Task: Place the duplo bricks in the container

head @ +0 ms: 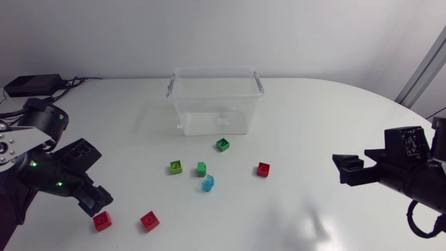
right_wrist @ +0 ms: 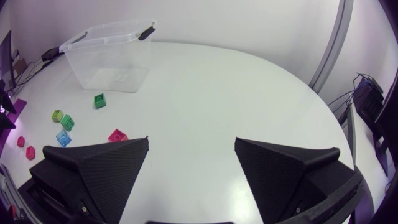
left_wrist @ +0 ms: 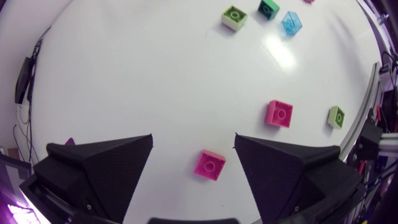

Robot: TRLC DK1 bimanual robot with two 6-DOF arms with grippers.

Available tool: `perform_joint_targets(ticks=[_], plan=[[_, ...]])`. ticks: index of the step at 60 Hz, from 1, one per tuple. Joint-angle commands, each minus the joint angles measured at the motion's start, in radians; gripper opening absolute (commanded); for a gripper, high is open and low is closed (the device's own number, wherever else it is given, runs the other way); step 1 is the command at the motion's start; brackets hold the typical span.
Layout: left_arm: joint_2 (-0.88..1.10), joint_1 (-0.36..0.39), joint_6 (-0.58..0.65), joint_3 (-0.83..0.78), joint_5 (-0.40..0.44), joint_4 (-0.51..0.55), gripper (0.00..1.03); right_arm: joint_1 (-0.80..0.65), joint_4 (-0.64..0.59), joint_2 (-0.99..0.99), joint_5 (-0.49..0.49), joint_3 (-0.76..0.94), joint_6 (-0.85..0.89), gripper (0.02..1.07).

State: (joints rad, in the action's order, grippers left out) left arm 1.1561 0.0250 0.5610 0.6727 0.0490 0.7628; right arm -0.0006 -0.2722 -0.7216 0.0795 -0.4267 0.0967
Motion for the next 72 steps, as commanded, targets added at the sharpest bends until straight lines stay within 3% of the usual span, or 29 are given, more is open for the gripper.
perform_joint_targets(ticks=[1, 16, 29, 43, 56, 64, 67, 72], plan=[[0.063, -0.007, 0.085, 0.030, 0.011, 0.024, 0.92, 0.017, -0.045, -0.030, 0.013, -0.038, -0.017, 1.02], [0.168, -0.022, 0.174, 0.007, -0.051, 0.056, 0.92, 0.022, -0.122, -0.111, 0.069, -0.086, -0.018, 1.02], [0.223, -0.046, 0.246, -0.024, -0.094, 0.053, 0.91, 0.073, -0.236, -0.185, 0.057, -0.179, 0.011, 1.02], [0.244, -0.028, 0.264, -0.062, -0.098, 0.038, 0.81, 0.109, -0.236, -0.260, 0.057, -0.222, 0.072, 1.02], [0.255, -0.028, 0.300, -0.085, -0.097, -0.005, 0.81, 0.151, -0.234, -0.320, 0.057, -0.253, 0.103, 1.02], [0.303, -0.023, 0.304, -0.088, -0.090, -0.034, 0.61, 0.185, -0.237, -0.352, 0.057, -0.271, 0.158, 1.02], [0.326, -0.027, 0.318, -0.087, -0.060, -0.039, 0.47, 0.195, -0.243, -0.371, 0.055, -0.279, 0.190, 1.02], [0.330, -0.042, 0.359, -0.093, -0.011, -0.039, 0.36, 0.212, -0.246, -0.409, 0.052, -0.291, 0.225, 1.02]])
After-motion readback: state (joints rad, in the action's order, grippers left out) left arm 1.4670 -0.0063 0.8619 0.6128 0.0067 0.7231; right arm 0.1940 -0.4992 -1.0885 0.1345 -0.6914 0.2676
